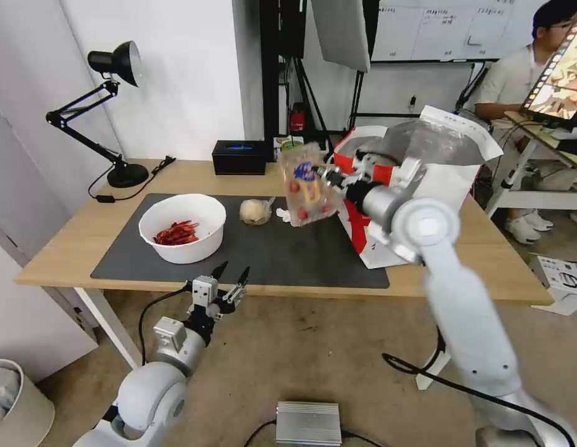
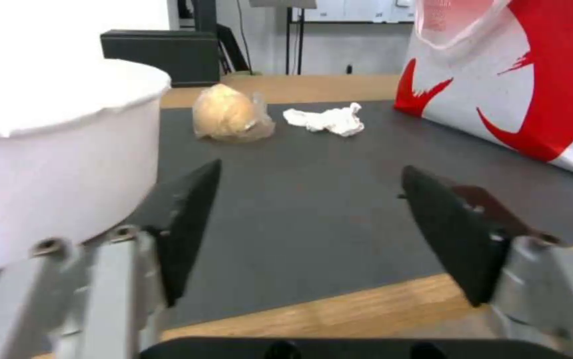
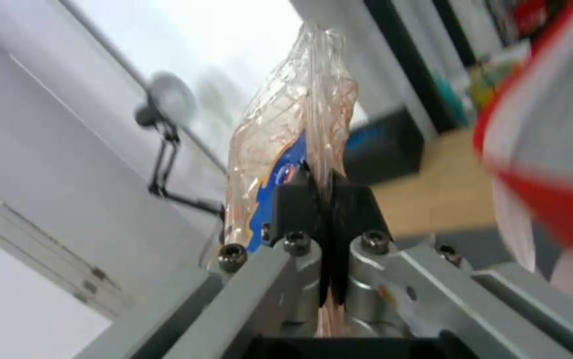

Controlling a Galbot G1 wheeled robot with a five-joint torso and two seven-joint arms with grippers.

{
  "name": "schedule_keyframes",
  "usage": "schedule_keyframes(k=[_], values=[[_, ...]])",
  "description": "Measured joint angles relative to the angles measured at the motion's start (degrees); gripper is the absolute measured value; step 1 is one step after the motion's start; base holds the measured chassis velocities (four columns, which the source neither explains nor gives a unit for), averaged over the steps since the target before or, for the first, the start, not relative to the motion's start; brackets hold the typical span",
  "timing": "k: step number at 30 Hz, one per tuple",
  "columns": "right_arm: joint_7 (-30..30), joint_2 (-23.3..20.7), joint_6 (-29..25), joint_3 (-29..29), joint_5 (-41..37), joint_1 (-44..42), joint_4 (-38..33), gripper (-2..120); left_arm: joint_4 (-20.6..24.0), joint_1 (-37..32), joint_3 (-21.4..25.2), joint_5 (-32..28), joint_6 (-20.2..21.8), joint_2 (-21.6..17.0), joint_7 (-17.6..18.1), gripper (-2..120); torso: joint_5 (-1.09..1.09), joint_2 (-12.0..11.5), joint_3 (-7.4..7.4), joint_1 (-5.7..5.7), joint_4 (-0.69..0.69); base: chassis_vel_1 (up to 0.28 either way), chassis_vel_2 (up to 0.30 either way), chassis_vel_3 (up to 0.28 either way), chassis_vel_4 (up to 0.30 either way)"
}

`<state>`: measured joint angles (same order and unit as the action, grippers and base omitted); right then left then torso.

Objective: Pick up the trash from the table and place it into the takeout bag.

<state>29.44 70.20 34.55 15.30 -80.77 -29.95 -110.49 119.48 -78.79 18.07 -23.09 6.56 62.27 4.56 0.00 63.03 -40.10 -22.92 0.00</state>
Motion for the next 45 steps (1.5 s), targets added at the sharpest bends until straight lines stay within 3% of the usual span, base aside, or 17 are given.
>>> schedule_keyframes(k=[2,6,13,25,30,45], values=[[0.2,-1.1,-0.6,1.4,0.0,1.5,-0.7,0,0.4,-0.2,0.3,0.0,0.0,0.0,0.0,93,0.00,0.0,0.00,-0.01,0.01,0.000,0.000,0.000,0.000],[0.2,-3.0,-1.2,3.3,1.0,3.2,-0.5,0,0.8,-0.6,0.8,0.0,0.1,0.0,0.1,99,0.01,0.0,0.00,0.00,0.00,0.000,0.000,0.000,0.000],[-0.2,-7.0,-2.5,5.1,5.0,5.2,2.4,0,1.0,-1.3,1.0,0.1,0.1,0.2,0.1,100,-0.01,0.0,0.00,0.00,0.01,0.000,0.000,0.000,0.000],[-8.0,-14.2,-6.4,4.9,21.8,5.6,9.5,0,1.0,-1.1,-0.4,0.1,0.0,1.2,0.0,100,0.00,0.0,0.00,0.00,0.01,0.000,0.000,0.000,0.000],[-11.2,-14.7,-10.0,4.7,26.5,4.8,12.1,0,1.0,-0.9,-0.5,0.1,0.0,1.2,0.0,100,0.00,0.0,-0.01,0.00,0.01,0.000,0.000,0.000,0.000],[-13.7,-13.1,-12.8,4.6,30.8,2.3,16.4,0,1.3,-1.0,-0.8,0.0,-0.4,0.8,0.0,100,0.01,0.0,-0.01,0.00,0.00,0.000,0.000,0.000,0.000]])
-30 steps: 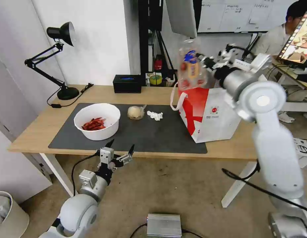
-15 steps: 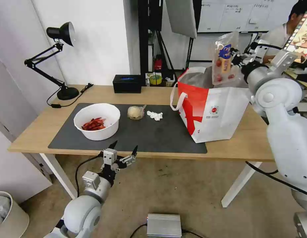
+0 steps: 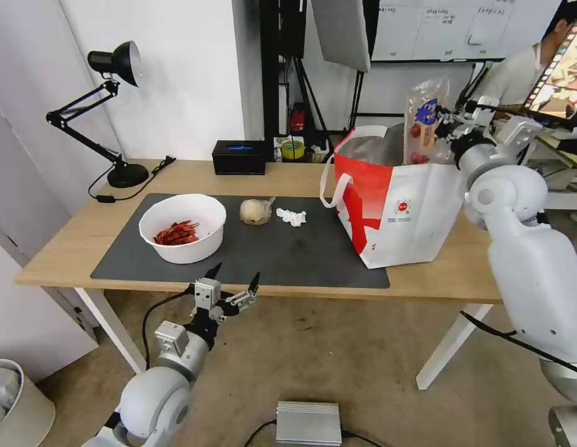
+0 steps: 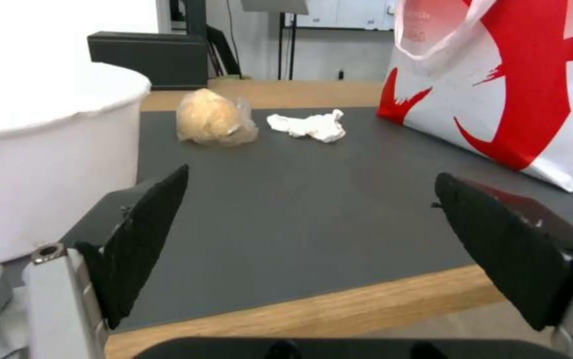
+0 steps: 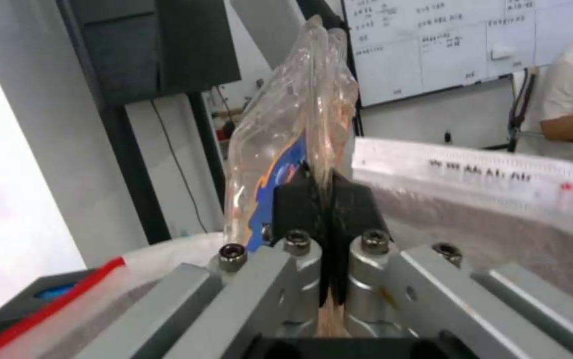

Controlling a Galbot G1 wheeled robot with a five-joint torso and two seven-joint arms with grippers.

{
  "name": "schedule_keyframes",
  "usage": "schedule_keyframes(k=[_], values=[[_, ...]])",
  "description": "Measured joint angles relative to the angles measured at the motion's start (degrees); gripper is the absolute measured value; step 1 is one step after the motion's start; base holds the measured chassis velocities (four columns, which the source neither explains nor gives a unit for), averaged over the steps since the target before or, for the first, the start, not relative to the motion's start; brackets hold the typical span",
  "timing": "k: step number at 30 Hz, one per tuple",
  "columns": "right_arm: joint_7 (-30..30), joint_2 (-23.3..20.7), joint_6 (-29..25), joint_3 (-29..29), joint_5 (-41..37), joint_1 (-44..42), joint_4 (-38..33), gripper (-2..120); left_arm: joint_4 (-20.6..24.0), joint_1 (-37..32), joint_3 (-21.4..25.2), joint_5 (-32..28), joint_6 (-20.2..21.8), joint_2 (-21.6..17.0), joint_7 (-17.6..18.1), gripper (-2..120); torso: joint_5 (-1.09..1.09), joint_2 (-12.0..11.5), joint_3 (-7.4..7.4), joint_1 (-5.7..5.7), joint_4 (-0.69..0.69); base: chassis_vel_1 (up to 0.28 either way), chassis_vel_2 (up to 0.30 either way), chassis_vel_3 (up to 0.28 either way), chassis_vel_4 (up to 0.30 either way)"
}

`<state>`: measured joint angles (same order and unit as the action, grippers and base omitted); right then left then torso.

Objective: Pick up the trash from the table and place it into the takeout bag.

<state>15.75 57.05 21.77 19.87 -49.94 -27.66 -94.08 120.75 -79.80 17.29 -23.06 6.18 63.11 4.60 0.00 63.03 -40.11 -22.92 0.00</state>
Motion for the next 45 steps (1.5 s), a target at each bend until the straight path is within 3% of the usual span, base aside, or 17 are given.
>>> schedule_keyframes(k=[15,20,26,35,37,45], values=[[0.0,0.0,0.2,0.2,0.1,-2.0,-1.1,0,-0.3,0.4,-0.4,0.0,0.0,0.1,0.0,100,0.00,0.0,0.00,0.00,0.00,0.000,0.000,0.000,0.000],[2.4,-0.5,2.6,0.9,-3.7,-2.7,-3.1,0,-0.3,0.4,-0.1,0.0,0.0,0.5,0.1,100,0.00,0.0,0.00,0.00,0.00,0.000,0.000,0.000,0.000],[6.4,-1.6,6.3,1.6,-8.3,-3.1,-5.6,22,0.1,0.4,0.2,-0.1,0.0,0.2,0.1,100,0.00,0.0,0.00,0.01,0.00,0.000,0.000,0.000,0.000],[7.6,-2.9,6.6,1.5,-10.2,-3.1,-6.2,51,0.3,0.3,0.1,0.0,0.1,0.0,0.1,100,0.00,0.0,0.00,0.00,0.01,0.000,0.000,0.000,0.000],[6.8,-3.0,6.5,1.6,-11.9,-3.6,-7.3,63,0.4,0.4,0.1,-0.1,0.2,-0.1,0.2,100,0.00,0.0,0.00,0.00,0.00,0.000,0.000,0.000,0.000],[1.1,-4.3,3.2,2.5,-19.2,-6.7,-12.5,86,0.6,0.3,0.0,-0.1,0.2,0.2,0.2,100,0.00,0.0,0.00,0.00,0.00,0.000,0.000,0.000,0.000]])
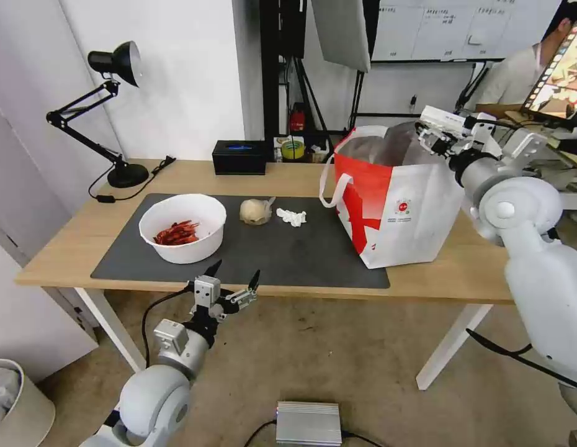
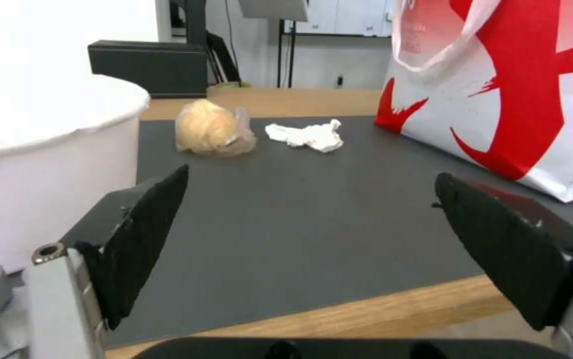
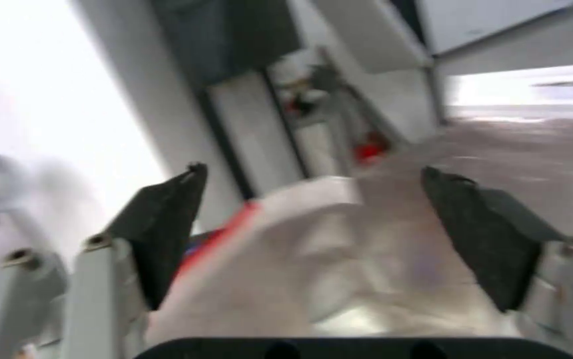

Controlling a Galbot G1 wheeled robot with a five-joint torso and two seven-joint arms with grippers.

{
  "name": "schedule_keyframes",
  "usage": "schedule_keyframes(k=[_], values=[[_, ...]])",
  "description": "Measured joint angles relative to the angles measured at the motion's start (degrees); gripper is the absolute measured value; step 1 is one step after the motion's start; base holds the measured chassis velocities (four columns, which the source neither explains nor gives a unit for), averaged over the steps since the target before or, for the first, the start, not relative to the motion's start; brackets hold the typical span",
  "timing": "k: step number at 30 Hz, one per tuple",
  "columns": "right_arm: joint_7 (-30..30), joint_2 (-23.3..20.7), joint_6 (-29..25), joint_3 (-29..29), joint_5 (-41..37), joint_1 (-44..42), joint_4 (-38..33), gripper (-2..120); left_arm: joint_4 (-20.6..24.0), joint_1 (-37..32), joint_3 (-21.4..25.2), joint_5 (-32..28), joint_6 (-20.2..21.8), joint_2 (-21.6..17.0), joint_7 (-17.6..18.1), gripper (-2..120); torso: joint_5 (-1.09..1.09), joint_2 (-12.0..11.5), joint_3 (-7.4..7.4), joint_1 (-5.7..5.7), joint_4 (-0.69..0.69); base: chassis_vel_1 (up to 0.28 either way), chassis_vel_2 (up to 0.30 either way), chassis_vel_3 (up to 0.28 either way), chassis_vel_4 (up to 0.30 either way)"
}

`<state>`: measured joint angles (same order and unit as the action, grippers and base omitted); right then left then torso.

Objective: Pick up the trash from the table and place it into the takeout bag.

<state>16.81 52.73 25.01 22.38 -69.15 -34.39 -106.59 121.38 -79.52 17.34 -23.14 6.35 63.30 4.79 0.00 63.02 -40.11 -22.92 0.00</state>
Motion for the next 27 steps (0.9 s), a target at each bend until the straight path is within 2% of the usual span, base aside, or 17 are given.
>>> schedule_keyframes(k=[2,3,5,6,8,9,12,13,14,16,19,27], values=[[-1.7,-0.8,-0.5,-0.1,-0.9,-1.8,-2.6,94,0.0,0.0,0.2,0.0,0.0,0.0,0.0,100,0.02,0.0,0.00,0.00,-0.01,0.000,0.000,0.000,0.000],[-1.7,-0.8,-0.5,-0.1,-0.9,-1.8,-2.6,94,0.0,0.0,0.2,0.0,0.0,0.0,0.0,100,0.02,0.0,0.00,0.00,-0.01,0.000,0.000,0.000,0.000],[-5.8,-3.5,-0.8,-0.5,0.3,-8.3,-9.2,100,0.1,-0.2,0.9,0.0,0.0,0.0,0.0,100,0.00,0.0,0.00,0.00,0.00,0.000,0.000,0.000,0.000],[-5.8,-3.5,-0.8,-0.5,0.3,-8.3,-9.2,100,0.1,-0.2,0.9,0.0,0.0,0.0,0.0,100,0.00,0.0,0.00,0.00,0.00,0.000,0.000,0.000,0.000],[-8.3,-5.5,-1.3,-0.5,4.7,-13.7,-13.3,100,0.1,-0.4,1.5,0.1,-0.3,0.0,0.0,100,-0.01,0.0,0.00,0.01,0.01,0.000,0.000,0.000,0.000],[-8.3,-5.5,-1.3,-0.5,4.7,-13.7,-13.3,100,0.1,-0.4,1.5,0.1,-0.3,0.0,0.0,100,-0.01,0.0,0.00,0.01,0.01,0.000,0.000,0.000,0.000],[-12.0,-7.2,-4.3,-0.6,11.4,-20.7,-16.8,100,-0.4,-0.8,2.1,0.5,-1.1,0.0,0.0,100,0.00,0.0,0.01,0.01,0.01,0.000,0.000,0.000,0.000],[-12.0,-7.2,-4.3,-0.6,11.4,-20.7,-16.8,100,-0.4,-0.8,2.1,0.5,-1.1,0.0,0.0,100,0.00,0.0,0.01,0.01,0.01,0.000,0.000,0.000,0.000],[-13.0,-7.5,-6.8,-0.8,15.4,-24.9,-18.1,100,-0.8,-1.1,2.2,0.9,-1.7,0.1,-0.1,100,0.00,0.0,0.01,0.01,0.01,0.000,0.000,0.000,0.000],[-13.0,-7.3,-8.4,-1.0,17.4,-27.2,-18.6,100,-1.1,-1.3,2.2,1.1,-1.9,0.2,-0.1,100,0.01,0.0,0.00,0.01,0.01,0.000,0.000,0.000,0.000],[-12.9,-5.2,-14.3,-2.3,25.8,-34.8,-18.8,100,-2.0,-2.0,2.7,2.0,-2.9,0.5,-0.3,100,0.00,0.0,0.01,0.01,0.01,0.000,0.000,0.000,0.000],[-12.6,-1.0,-20.7,-3.9,33.8,-40.9,-16.8,100,-3.2,-2.4,3.6,3.2,-4.2,0.6,-0.4,100,0.00,0.0,0.00,0.01,0.01,0.000,0.000,0.000,0.000]])
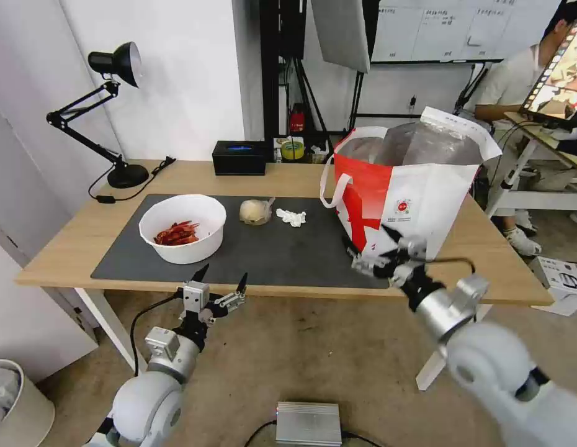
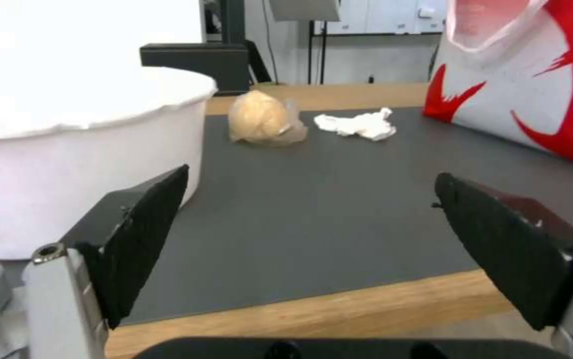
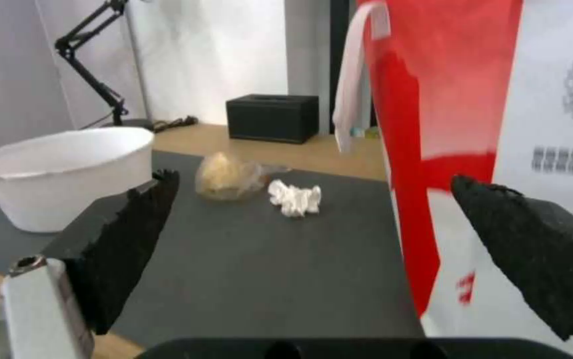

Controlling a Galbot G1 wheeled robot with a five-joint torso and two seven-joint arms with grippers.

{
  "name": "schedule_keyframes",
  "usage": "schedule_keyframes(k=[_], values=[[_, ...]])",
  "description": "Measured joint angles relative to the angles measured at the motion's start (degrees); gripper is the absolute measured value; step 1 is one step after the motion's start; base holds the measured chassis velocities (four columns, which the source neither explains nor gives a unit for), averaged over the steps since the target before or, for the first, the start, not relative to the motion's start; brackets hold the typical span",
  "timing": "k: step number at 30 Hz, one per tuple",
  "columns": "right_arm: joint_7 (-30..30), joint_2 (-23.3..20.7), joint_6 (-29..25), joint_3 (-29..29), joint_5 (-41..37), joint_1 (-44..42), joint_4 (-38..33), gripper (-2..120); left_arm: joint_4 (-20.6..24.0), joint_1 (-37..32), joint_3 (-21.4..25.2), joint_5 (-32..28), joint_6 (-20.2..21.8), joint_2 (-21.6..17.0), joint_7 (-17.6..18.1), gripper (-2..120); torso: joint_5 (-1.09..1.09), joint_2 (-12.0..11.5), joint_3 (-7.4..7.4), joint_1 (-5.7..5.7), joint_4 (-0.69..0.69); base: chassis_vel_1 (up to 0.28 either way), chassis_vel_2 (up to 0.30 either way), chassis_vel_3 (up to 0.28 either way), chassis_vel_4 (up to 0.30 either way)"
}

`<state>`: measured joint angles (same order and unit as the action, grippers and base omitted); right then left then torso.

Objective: Pick up the trash from the table and place it into the takeout bag.

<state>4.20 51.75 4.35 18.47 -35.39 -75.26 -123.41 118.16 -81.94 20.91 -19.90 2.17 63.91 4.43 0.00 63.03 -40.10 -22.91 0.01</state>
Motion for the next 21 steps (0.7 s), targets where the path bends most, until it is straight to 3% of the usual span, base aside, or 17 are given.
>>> schedule_keyframes(k=[7,21], values=[[-0.1,2.0,-7.1,-0.8,4.6,-4.4,3.3,100,-2.6,-1.1,1.9,1.1,-1.5,0.1,-0.5,100,0.01,0.0,0.00,0.00,0.00,0.000,0.000,0.000,0.000],[-2.1,2.9,-12.8,-1.2,5.7,-6.5,7.5,100,-3.6,-3.1,3.9,-0.8,-2.8,-1.4,-3.3,100,0.01,0.0,0.00,0.00,-0.01,0.000,0.000,0.000,0.000]])
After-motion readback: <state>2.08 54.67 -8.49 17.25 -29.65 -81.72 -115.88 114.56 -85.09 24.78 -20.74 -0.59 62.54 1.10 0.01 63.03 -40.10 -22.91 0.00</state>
